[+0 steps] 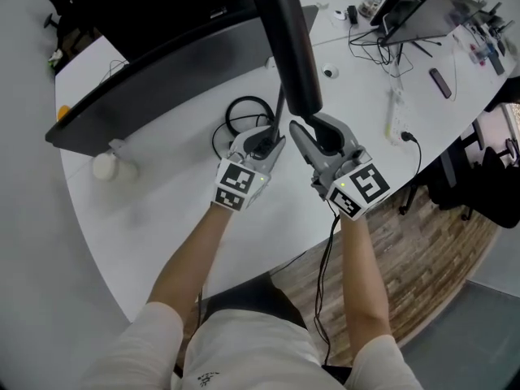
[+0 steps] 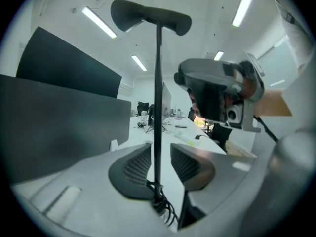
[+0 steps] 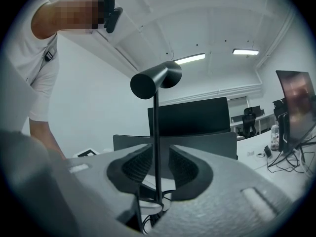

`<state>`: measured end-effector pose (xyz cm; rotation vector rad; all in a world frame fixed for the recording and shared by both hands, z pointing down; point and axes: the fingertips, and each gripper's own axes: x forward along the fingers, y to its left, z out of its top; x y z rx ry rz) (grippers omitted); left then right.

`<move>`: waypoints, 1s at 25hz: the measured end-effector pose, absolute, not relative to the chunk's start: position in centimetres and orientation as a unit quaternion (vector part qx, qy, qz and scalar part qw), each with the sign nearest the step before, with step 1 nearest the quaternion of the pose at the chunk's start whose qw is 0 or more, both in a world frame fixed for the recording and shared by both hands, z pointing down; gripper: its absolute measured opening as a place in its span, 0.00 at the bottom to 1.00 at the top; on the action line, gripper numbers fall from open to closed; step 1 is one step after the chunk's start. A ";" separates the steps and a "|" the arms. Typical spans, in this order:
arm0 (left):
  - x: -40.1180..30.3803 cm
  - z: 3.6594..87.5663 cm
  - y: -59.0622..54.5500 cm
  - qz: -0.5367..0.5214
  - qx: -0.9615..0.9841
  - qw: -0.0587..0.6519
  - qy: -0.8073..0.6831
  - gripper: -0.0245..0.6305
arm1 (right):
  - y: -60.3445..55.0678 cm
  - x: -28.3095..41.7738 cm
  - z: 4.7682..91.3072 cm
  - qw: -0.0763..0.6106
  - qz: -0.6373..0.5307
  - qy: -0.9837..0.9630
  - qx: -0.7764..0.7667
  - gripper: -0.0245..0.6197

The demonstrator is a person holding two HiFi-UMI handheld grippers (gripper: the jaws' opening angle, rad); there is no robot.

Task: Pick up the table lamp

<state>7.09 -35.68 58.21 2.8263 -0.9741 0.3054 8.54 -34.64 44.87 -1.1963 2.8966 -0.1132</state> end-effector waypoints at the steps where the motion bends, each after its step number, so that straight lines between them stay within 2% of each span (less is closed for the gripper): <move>1: 7.2 58.6 -35.8 0.104 0.938 0.069 -0.323 0.22 | -34.9 8.4 44.9 0.003 -0.037 0.924 -0.379 0.22; 2: 7.2 58.9 -35.9 0.106 0.938 0.069 -0.324 0.22 | -35.1 8.1 45.0 0.003 -0.039 0.926 -0.376 0.26; 5: 7.0 59.2 -36.2 0.111 0.935 0.074 -0.328 0.14 | -35.6 7.4 45.2 0.002 -0.037 0.930 -0.366 0.27; 25: 7.6 60.0 -36.7 0.098 0.939 0.090 -0.316 0.11 | -37.1 4.7 43.2 0.018 -0.016 0.953 -0.304 0.26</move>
